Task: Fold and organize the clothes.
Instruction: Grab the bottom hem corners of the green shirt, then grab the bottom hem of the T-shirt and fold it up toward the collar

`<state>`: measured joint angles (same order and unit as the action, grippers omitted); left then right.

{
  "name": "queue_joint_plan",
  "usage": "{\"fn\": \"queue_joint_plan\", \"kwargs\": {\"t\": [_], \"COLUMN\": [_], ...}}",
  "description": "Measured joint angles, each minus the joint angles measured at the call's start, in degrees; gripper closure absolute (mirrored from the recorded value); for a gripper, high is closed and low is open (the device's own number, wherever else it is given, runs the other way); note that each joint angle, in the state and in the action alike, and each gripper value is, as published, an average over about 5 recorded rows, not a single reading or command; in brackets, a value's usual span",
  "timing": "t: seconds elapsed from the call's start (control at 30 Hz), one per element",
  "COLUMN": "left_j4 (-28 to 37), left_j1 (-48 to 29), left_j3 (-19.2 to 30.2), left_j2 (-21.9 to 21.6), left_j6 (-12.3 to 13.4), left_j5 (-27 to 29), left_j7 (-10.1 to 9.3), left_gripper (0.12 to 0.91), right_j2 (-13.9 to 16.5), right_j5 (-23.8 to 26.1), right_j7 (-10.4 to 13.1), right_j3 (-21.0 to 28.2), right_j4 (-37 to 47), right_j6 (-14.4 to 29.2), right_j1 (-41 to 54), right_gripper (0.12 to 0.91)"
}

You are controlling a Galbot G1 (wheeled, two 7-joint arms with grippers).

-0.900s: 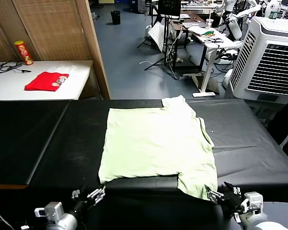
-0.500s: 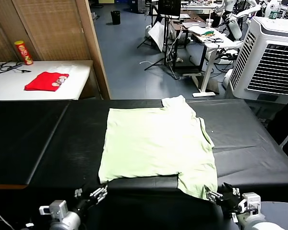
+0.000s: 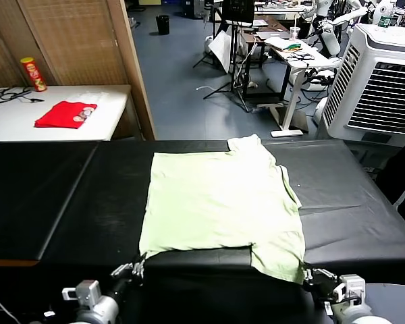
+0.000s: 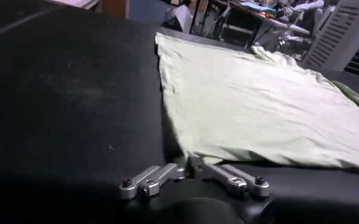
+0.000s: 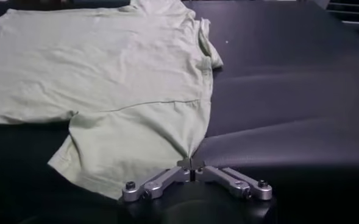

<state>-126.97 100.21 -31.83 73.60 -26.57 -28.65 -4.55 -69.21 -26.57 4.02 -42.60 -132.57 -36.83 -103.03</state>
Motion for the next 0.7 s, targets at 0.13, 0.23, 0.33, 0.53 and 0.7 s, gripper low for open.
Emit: {"fn": "queue_joint_plan", "kwargs": {"t": [0.13,0.23,0.33,0.53,0.7], "left_j4": [-1.8,-3.3,-3.8,-2.1,0.3], "left_j1": [2.2,3.5,3.1,-2.6,-9.0], "left_j3": [-1.5,-2.4,-2.7,-2.2,-1.4], "left_j2": [-1.2,-1.7,-1.1,1.2,2.3], "left_j6": [0.4,1.4,2.9,4.1,4.2], "left_j5": [-0.3,-0.3,0.7,2.4,3.1], "left_j7": [0.10,0.48,1.44,1.70,1.40], "left_gripper": [0.904,0.904,0.904,0.904,0.904], "right_j2": [0.0,0.7,2.1,5.4,8.0], "right_j5": [-1.2,-3.0,-4.5,-5.9,-5.4], "right_j7": [-2.2,-3.1,-3.6,-3.2,-3.1], "right_j3": [0.1,0.3,1.0,3.4,6.8], "right_j4": [0.3,1.8,4.2,10.5,16.5], "right_j6": [4.2,7.3,9.8,13.7,16.4], "right_j1": [1.2,3.5,6.7,15.9,24.2], "right_gripper": [0.904,0.904,0.904,0.904,0.904]}}
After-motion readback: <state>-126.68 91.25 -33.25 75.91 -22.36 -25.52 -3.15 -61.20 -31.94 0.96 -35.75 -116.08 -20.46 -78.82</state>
